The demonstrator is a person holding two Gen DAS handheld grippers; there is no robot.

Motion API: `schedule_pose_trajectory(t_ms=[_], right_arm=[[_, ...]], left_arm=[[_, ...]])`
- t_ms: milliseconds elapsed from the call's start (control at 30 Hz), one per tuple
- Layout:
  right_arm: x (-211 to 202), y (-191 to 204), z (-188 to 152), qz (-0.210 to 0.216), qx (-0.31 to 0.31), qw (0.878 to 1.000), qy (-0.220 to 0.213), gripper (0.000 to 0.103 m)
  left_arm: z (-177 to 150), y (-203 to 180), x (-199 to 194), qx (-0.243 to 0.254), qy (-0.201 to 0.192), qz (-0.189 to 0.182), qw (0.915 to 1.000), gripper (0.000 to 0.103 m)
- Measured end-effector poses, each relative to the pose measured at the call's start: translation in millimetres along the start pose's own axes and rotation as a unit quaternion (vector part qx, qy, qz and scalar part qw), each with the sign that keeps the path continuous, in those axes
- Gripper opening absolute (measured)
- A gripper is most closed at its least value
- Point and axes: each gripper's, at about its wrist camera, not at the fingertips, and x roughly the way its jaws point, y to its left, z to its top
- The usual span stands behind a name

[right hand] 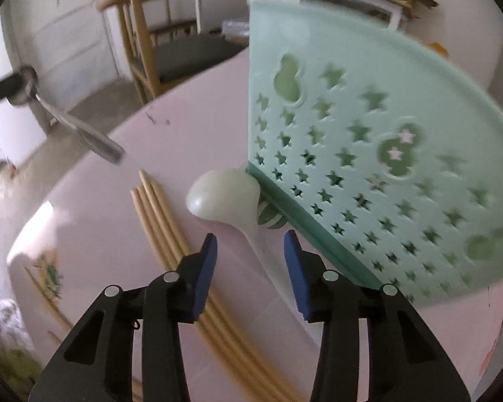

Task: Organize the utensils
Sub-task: 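Lift the small spoon with the left tool while the right tool grasps the white ladle handle, then drop the small spoon into the holder with the left tool while the right tool lifts the ladle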

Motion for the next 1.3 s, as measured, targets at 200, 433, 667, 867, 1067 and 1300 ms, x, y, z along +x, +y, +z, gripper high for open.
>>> schedule_pose_trajectory(t_ms=[200,433,667,867,1067,1300], right_arm=[[8.5,5.3,6.8,-0.003,-0.025,1.0,0.009,0.026],[-0.9,26.7,7.1,-0.047,-0.071,0.996,-0.014,0.004],[-41.4,46.0,-6.7,-0.077,-0.097,0.99,-0.06,0.004],[-98.8,41.3,-26.4,-0.092,-0.062,0.987,-0.12,0.004],[-165.5,15.8,-55.1,-0.093,0.0,0.977,-0.193,0.004],[-200.8,-5.1,-85.8,-0.103,0.057,0.963,-0.241,0.004]], left_arm=[[0.1,5.7,-0.4,-0.003,-0.002,-0.001,1.0,0.001],[4.9,-1.3,-5.1,0.007,-0.014,-0.005,0.9999,0.001],[23.7,-38.1,-19.2,0.048,-0.051,-0.026,0.9972,0.001],[46.6,-84.8,-22.8,0.094,-0.08,-0.047,0.9913,0.001],[75.1,-145.2,-4.6,0.176,-0.104,-0.043,0.978,0.001],[106.0,-190.0,34.9,0.228,-0.101,-0.016,0.9682,0.0]])
